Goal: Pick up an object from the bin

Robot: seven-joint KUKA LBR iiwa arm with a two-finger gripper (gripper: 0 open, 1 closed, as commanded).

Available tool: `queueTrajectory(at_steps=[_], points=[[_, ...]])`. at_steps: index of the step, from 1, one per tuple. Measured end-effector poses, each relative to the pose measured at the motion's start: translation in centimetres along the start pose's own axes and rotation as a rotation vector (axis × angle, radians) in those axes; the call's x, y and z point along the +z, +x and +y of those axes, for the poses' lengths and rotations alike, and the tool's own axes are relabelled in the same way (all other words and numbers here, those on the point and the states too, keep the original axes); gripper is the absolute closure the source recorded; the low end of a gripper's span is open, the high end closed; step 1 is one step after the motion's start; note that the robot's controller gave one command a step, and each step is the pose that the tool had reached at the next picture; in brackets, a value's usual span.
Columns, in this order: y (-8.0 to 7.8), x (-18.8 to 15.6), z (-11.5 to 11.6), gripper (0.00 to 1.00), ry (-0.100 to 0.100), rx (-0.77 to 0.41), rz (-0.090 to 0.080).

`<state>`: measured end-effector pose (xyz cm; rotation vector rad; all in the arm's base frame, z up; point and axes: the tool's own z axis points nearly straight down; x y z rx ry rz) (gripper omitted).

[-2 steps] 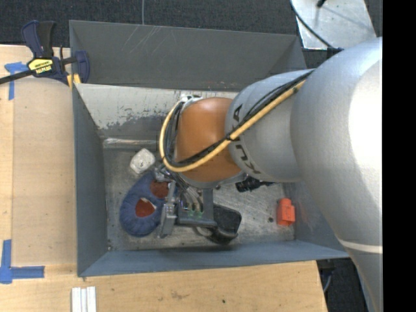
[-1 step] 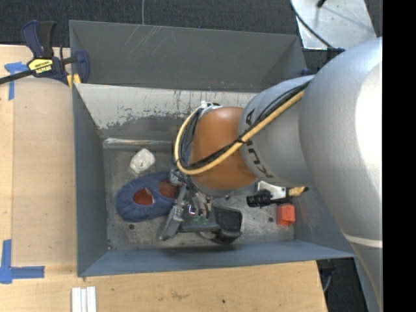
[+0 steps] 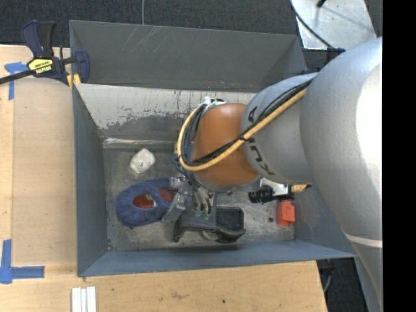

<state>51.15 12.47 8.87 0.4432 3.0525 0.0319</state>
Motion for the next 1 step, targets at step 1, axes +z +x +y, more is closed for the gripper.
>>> queueTrajectory(at_steps=[1], points=[[-4.21, -13.69, -4.37, 1.00, 0.020, -0.281, 0.046]])
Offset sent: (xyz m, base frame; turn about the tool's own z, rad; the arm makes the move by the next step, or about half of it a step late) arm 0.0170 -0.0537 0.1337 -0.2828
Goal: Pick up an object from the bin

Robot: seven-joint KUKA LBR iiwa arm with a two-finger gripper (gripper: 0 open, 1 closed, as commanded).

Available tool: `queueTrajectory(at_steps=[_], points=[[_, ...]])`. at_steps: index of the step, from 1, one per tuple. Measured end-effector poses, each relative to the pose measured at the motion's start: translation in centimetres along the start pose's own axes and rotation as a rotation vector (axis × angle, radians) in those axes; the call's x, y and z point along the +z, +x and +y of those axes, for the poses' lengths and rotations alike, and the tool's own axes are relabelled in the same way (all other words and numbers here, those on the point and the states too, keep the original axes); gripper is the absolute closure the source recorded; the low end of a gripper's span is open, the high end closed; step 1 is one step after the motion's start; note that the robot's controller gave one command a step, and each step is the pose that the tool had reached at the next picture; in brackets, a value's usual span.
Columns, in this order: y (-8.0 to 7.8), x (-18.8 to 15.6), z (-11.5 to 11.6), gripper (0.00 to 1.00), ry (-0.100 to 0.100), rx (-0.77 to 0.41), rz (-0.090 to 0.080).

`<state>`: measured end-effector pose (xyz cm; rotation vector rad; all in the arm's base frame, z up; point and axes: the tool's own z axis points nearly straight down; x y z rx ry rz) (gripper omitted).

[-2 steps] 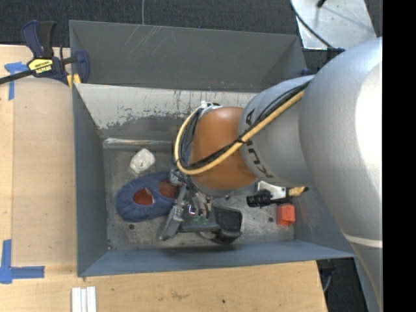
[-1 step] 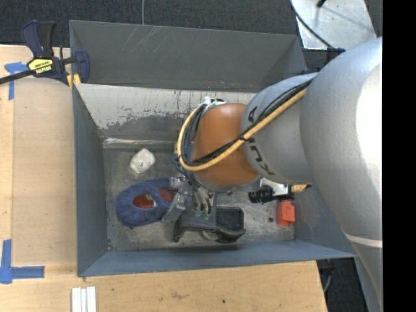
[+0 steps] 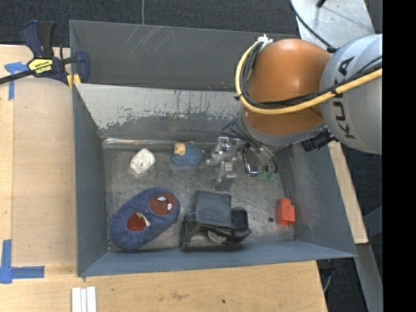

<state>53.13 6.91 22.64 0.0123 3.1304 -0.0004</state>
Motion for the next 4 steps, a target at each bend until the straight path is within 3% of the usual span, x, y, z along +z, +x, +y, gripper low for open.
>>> queueTrajectory(at_steps=[1, 2, 3, 4], points=[[0.7, 9.2, -3.3, 1.00, 0.004, 0.397, 0.014], [-0.2, -4.8, -3.8, 1.00, -0.001, 0.302, -0.001], [-3.1, 3.6, -0.1, 1.00, 0.000, 0.129, 0.013], [-8.0, 8.5, 3.3, 1.00, 0.000, 0.236, 0.008]])
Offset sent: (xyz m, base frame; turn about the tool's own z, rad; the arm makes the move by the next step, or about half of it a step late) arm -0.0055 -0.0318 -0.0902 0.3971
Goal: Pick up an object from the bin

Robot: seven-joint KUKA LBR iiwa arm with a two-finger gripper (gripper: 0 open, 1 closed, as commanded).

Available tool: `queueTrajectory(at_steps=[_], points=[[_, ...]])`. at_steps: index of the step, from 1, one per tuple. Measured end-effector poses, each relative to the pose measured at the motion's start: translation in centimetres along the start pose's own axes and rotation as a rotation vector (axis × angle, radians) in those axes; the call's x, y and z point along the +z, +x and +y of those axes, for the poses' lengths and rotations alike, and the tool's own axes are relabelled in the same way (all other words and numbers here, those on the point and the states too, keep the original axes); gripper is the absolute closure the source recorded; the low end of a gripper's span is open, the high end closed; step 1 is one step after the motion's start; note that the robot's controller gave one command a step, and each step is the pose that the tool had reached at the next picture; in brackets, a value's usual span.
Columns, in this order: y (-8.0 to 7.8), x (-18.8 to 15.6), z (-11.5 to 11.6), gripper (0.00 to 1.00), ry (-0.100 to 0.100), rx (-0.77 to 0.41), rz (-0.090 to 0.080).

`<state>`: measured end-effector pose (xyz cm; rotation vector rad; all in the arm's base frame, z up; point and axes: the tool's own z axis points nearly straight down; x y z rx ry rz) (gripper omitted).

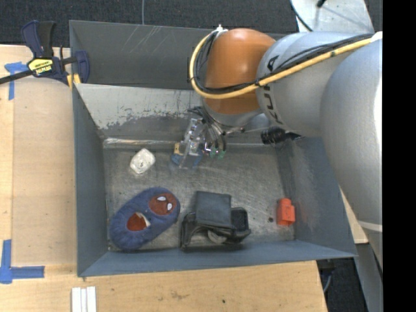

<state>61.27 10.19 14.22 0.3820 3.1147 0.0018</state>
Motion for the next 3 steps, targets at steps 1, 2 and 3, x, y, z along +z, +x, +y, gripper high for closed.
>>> queueTrajectory(at_steps=[1, 2, 3], points=[[9.8, -1.8, -4.3, 1.00, 0.002, -0.172, 0.005], [9.6, -1.8, -4.2, 0.00, 0.001, -0.170, 0.002], [9.9, 7.0, 1.4, 0.00, 0.000, 0.021, -0.004]])
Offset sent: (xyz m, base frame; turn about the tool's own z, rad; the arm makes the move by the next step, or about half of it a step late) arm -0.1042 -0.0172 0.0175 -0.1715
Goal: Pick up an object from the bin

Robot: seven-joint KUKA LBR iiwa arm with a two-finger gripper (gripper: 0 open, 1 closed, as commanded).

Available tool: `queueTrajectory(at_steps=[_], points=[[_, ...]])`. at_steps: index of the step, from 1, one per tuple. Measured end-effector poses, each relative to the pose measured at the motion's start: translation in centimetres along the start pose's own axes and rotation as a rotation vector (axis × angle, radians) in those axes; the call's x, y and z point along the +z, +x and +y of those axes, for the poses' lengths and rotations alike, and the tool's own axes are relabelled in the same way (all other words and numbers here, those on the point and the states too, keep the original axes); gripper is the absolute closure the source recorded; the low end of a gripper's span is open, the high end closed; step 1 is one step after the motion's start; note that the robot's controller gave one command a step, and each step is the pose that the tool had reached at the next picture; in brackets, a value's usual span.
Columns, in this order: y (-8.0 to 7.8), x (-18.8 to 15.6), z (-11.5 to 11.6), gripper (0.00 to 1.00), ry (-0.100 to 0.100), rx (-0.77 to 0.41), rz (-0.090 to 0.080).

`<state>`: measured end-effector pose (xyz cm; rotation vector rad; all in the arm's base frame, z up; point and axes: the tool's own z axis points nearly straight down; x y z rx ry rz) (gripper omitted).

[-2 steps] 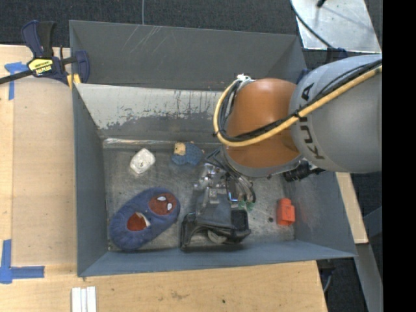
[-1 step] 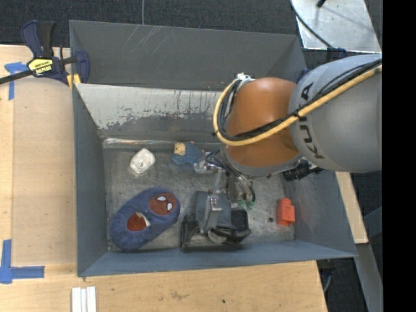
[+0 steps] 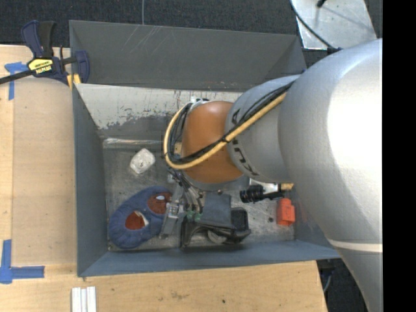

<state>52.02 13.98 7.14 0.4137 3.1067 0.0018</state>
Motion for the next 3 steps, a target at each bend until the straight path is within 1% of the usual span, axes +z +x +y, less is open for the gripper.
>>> queueTrajectory(at_steps=[1, 2, 3], points=[[3.4, -0.1, 3.8, 0.00, 0.000, 0.231, -0.002], [3.2, -0.3, 3.7, 1.00, -0.002, 0.232, -0.007], [2.7, -21.8, -0.4, 1.00, -0.003, 0.131, -0.002]])
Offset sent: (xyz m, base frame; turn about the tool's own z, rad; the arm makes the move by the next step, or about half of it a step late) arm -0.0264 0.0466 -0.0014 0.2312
